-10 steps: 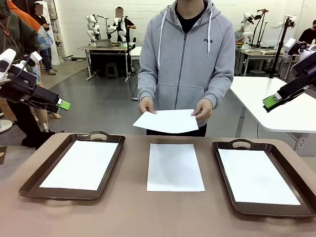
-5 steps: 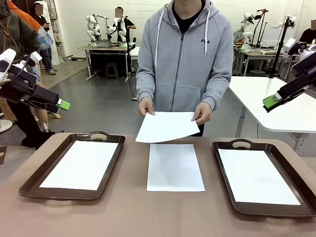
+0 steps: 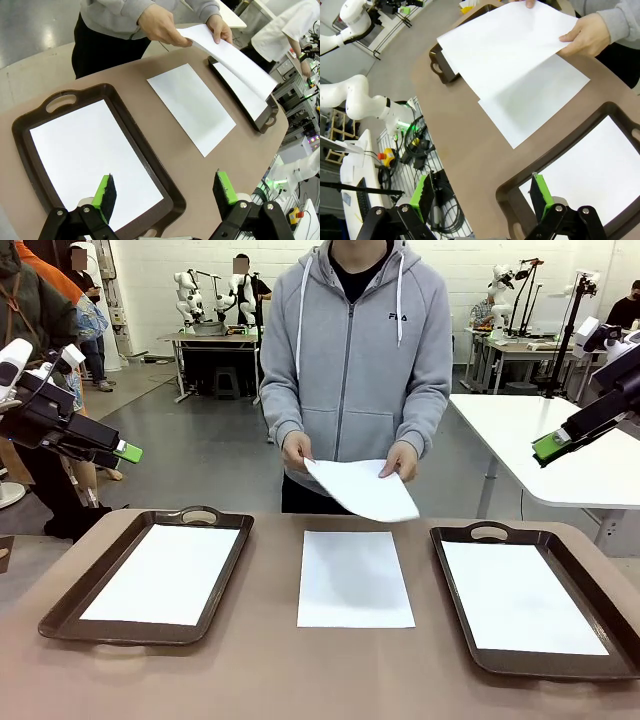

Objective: Sort the A4 documents.
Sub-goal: Receive the A4 Paper.

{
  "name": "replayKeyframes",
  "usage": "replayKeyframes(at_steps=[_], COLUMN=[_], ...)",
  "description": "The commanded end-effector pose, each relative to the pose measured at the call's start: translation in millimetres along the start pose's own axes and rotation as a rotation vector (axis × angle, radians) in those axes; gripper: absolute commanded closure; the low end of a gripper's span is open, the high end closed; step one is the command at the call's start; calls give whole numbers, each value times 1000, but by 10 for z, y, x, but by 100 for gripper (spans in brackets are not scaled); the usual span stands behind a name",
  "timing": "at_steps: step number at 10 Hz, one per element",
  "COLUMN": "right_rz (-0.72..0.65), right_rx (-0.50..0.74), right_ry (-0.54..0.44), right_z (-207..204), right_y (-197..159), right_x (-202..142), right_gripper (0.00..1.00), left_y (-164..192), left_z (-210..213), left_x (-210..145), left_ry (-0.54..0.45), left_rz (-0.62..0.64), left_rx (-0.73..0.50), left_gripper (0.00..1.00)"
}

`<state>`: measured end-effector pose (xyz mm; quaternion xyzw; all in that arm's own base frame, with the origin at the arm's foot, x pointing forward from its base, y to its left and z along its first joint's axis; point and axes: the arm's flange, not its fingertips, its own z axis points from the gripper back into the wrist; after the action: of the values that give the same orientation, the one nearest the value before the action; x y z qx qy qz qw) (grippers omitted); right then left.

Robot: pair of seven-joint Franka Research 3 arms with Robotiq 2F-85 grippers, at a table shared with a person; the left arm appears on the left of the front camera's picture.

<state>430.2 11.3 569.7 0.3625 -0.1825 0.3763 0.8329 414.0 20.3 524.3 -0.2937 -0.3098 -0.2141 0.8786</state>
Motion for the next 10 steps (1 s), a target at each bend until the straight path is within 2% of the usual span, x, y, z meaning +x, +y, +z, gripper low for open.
replayKeyframes(at_steps=[1,10], right_rz=[1,1], right_rx=[4,4], right_ry=[-9,-9], right_z=[-24,-24], right_y=[-10,-10], right_x=[-9,-9], right_gripper=[0,0], left_y=[2,2], left_z=[-7,-7], left_x=[0,0], left_ry=[-9,-9], left_rz=[5,5], left_rx=[0,0], left_gripper=[0,0])
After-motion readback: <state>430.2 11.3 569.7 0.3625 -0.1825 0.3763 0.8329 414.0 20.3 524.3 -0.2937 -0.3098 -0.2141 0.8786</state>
